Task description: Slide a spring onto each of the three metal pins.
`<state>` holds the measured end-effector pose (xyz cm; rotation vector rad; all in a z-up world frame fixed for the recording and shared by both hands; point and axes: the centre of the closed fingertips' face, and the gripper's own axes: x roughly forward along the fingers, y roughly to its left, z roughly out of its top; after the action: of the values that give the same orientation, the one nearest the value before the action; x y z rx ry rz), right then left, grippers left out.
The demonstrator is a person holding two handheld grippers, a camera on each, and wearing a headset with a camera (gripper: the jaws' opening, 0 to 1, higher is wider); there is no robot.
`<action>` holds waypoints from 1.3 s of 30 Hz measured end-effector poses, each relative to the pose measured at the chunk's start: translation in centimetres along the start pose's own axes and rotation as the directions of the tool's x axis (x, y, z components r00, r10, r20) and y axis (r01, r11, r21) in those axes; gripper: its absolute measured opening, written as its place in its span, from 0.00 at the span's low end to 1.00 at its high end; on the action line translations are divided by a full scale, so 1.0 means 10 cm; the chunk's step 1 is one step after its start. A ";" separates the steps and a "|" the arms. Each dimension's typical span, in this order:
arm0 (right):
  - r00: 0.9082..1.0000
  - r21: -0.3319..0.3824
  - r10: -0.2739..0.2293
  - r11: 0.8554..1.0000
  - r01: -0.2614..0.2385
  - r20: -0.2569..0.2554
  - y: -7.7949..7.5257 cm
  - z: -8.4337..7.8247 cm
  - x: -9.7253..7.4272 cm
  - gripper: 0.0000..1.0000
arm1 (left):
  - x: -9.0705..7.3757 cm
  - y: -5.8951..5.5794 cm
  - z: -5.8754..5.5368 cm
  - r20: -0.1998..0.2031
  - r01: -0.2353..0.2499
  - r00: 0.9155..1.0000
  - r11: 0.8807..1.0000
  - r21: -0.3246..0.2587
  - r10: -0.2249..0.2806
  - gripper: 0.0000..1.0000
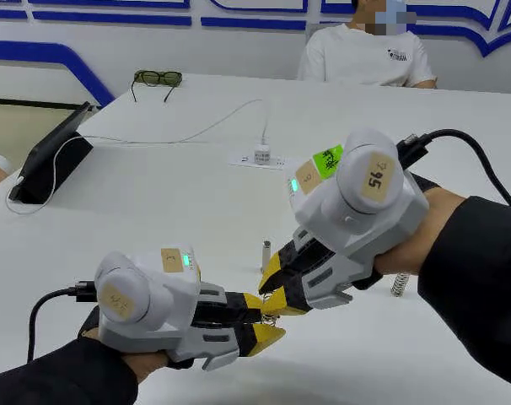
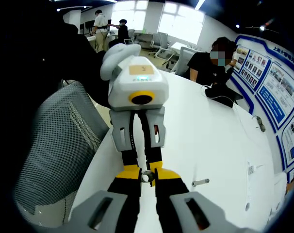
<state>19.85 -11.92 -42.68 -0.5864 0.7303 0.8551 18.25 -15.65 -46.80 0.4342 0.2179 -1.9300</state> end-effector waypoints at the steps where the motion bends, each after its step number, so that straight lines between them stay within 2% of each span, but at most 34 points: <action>1: 1.000 0.002 -0.001 1.000 0.001 0.003 0.00 0.01 0.00 0.12 | 0.00 0.00 0.00 0.004 0.000 1.000 1.000 -0.004 0.000 0.10; 5: 1.000 0.014 -0.003 1.000 0.003 0.006 0.00 -0.01 0.01 0.14 | -0.01 0.02 0.01 0.028 -0.007 1.000 1.000 -0.025 0.008 0.10; 16: 0.999 0.067 -0.045 0.997 0.044 0.028 -0.05 -0.07 0.00 0.14 | -0.03 0.06 0.02 0.047 -0.012 0.999 0.999 -0.034 0.014 0.10; 26: 0.993 0.156 -0.073 0.986 0.058 0.095 -0.08 -0.10 -0.01 0.13 | 0.00 0.06 0.03 0.052 -0.005 0.999 0.999 -0.033 0.007 0.10; 39: 0.978 0.238 -0.105 0.969 0.060 0.182 -0.10 -0.06 0.03 0.12 | -0.02 0.07 0.02 0.041 -0.014 0.999 0.999 -0.039 0.016 0.10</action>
<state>20.57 -12.74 -43.08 -0.3174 0.6126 0.7258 18.96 -15.81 -46.53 0.3692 0.2236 -1.9150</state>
